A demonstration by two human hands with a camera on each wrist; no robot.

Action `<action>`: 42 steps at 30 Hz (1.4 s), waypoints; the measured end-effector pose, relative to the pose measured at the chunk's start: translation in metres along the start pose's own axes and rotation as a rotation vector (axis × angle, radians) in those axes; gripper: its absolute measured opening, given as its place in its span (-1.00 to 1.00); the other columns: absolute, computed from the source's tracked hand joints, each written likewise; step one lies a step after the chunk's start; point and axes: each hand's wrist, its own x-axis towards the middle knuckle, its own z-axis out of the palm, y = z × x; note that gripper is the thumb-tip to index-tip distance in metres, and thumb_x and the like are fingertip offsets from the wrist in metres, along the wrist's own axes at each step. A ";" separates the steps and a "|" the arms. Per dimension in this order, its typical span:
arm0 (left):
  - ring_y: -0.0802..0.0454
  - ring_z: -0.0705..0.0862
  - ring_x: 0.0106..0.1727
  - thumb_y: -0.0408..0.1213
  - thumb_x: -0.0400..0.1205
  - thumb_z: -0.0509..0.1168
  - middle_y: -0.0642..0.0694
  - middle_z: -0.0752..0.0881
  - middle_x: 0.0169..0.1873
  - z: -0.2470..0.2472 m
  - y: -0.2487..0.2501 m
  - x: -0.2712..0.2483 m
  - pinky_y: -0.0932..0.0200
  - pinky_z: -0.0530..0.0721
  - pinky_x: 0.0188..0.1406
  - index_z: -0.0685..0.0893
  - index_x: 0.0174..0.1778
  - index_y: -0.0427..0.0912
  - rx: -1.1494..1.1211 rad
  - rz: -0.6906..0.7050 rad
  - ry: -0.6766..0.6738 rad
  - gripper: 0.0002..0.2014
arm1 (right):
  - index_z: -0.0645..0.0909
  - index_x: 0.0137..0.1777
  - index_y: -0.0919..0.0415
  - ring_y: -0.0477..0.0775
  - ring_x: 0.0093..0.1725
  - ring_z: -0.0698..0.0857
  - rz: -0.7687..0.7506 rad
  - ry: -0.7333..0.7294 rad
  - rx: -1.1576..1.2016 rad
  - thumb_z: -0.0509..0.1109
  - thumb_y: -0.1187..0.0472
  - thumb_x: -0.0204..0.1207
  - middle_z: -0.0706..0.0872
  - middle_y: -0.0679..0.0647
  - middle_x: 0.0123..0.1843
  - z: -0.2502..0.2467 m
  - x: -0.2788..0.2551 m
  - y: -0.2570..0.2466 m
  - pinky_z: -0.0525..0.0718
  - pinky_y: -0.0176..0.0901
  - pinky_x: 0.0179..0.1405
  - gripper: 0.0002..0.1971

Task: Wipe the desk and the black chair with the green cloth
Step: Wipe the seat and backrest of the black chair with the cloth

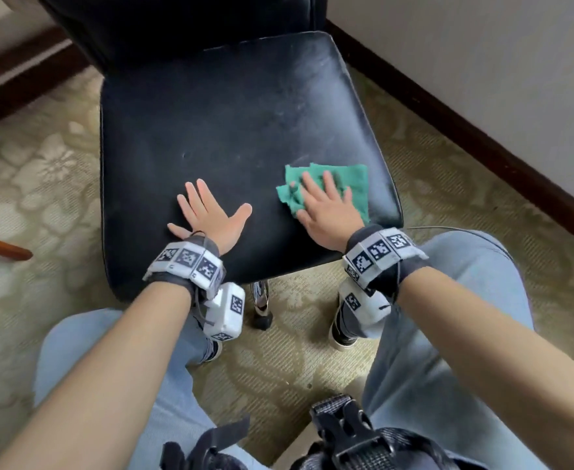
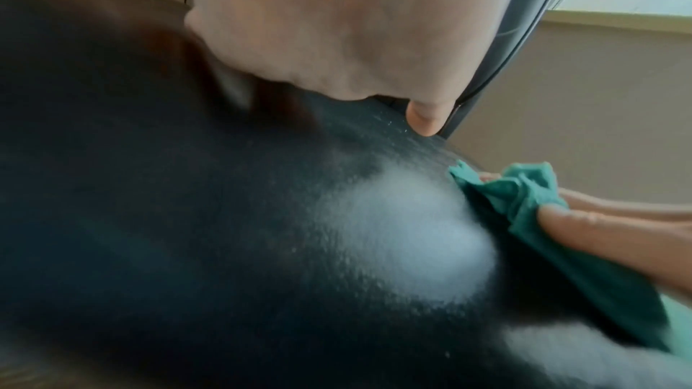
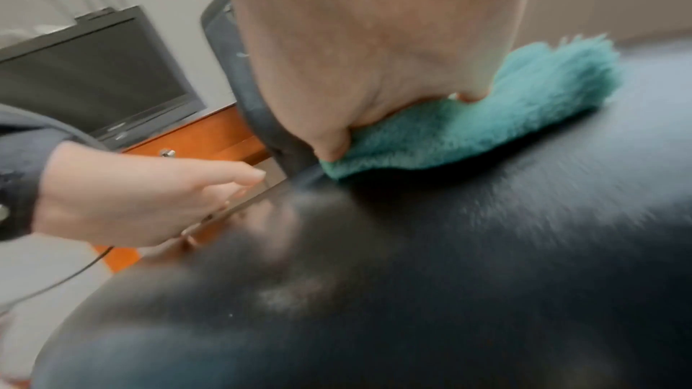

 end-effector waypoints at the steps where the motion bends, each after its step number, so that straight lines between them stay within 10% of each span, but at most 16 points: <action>1: -0.05 -0.28 0.66 0.22 0.62 0.13 -0.04 -0.23 0.66 0.002 -0.002 -0.001 -0.39 -0.24 0.51 -0.24 0.67 -0.09 -0.003 -0.009 0.012 -0.11 | -0.02 0.68 0.02 0.19 0.68 -0.21 -0.068 -0.031 -0.047 0.00 0.02 0.72 -0.14 -0.07 0.71 -0.001 0.004 -0.002 -0.10 0.35 0.56 -0.45; 6: -0.09 -0.30 0.65 0.24 0.62 0.09 -0.08 -0.25 0.66 0.007 -0.019 0.003 -0.36 -0.28 0.52 -0.27 0.66 -0.03 0.037 0.002 0.051 -0.13 | -0.05 0.68 0.00 0.09 0.68 -0.18 -0.201 -0.149 -0.179 -0.01 0.00 0.72 -0.13 -0.12 0.71 -0.021 0.037 0.006 -0.05 0.25 0.58 -0.44; 16: -0.12 -0.33 0.65 0.26 0.61 0.10 -0.11 -0.28 0.65 0.008 -0.023 0.003 -0.37 -0.31 0.50 -0.29 0.65 0.00 0.066 0.041 0.045 -0.11 | -0.08 0.68 0.19 0.33 0.66 -0.15 0.334 0.007 0.069 -0.05 0.03 0.71 -0.15 0.12 0.71 -0.051 0.068 0.064 -0.10 0.18 0.63 -0.40; 19: -0.13 -0.35 0.64 0.31 0.59 0.07 -0.12 -0.29 0.65 0.007 -0.026 0.006 -0.38 -0.31 0.50 -0.30 0.65 0.00 0.097 0.050 0.035 -0.10 | -0.02 0.67 0.20 0.37 0.65 -0.24 0.234 -0.131 -0.040 -0.27 -0.19 0.53 -0.23 0.17 0.70 -0.037 0.037 0.062 -0.09 0.37 0.59 -0.24; 26: -0.12 -0.40 0.63 0.34 0.58 0.03 -0.11 -0.34 0.64 -0.001 -0.034 0.011 -0.41 -0.34 0.47 -0.32 0.65 0.02 0.150 0.058 0.012 -0.10 | -0.27 0.67 0.04 0.27 0.64 -0.34 0.047 -0.270 -0.136 0.05 0.00 0.69 -0.35 0.01 0.69 -0.020 -0.020 0.023 -0.11 0.36 0.56 -0.31; 35: -0.12 -0.37 0.64 0.33 0.61 -0.04 -0.11 -0.32 0.65 -0.005 -0.043 0.018 -0.42 -0.34 0.47 -0.29 0.65 0.03 0.123 0.067 0.038 -0.16 | -0.20 0.68 -0.03 0.19 0.67 -0.27 -0.017 -0.215 -0.170 -0.04 0.00 0.71 -0.26 -0.04 0.70 -0.033 0.032 0.003 -0.10 0.33 0.56 -0.40; 42: -0.12 -0.36 0.64 0.33 0.61 -0.02 -0.10 -0.31 0.65 -0.002 -0.044 0.021 -0.44 -0.31 0.47 -0.30 0.65 0.03 0.134 0.071 0.043 -0.15 | -0.21 0.66 -0.14 0.16 0.67 -0.27 -0.393 -0.387 -0.403 -0.04 0.11 0.74 -0.26 -0.09 0.70 -0.040 0.074 -0.046 -0.04 0.37 0.58 -0.42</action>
